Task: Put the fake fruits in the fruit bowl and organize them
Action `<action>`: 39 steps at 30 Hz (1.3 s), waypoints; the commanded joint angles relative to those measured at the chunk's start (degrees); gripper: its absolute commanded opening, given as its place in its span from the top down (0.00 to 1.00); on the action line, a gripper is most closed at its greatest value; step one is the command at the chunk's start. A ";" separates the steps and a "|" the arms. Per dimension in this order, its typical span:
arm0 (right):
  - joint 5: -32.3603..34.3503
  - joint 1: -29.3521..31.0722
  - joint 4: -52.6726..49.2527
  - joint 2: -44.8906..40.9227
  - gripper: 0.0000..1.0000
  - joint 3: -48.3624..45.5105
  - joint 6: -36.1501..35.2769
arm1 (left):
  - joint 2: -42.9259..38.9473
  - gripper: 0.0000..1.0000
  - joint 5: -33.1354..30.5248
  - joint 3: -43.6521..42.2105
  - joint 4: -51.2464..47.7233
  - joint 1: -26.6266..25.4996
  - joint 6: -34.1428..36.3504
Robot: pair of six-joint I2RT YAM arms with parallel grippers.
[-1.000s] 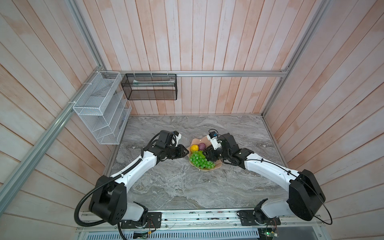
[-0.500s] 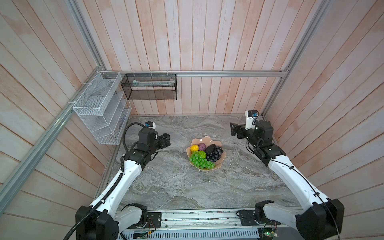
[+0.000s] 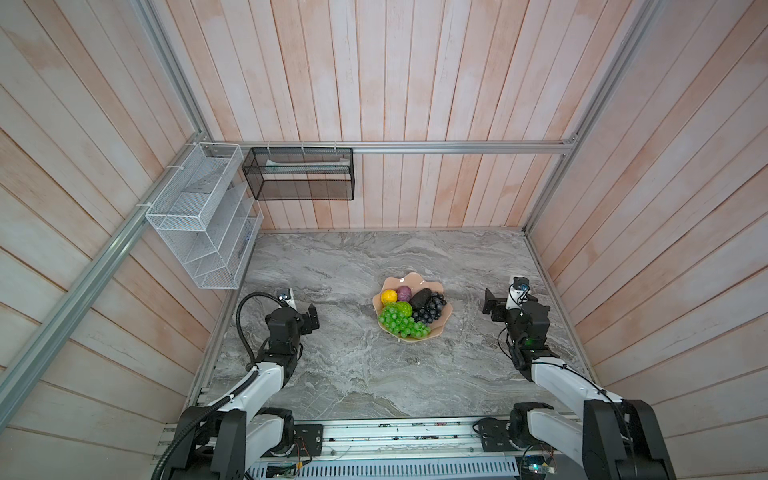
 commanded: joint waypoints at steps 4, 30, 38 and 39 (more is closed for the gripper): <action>-0.72 -1.25 19.78 9.66 0.02 -2.24 -1.32 | 8.05 0.00 0.23 -1.93 26.65 3.51 6.09; -8.25 -6.04 26.44 21.56 0.02 -1.07 1.48 | 23.49 0.00 2.43 0.85 39.85 4.42 4.00; -8.27 -6.04 26.43 21.50 0.02 -1.07 1.45 | 23.77 0.00 2.54 1.26 39.29 4.39 4.00; -8.24 -5.97 26.42 21.56 0.02 -1.07 1.38 | 23.76 0.00 2.53 1.16 39.35 4.38 4.00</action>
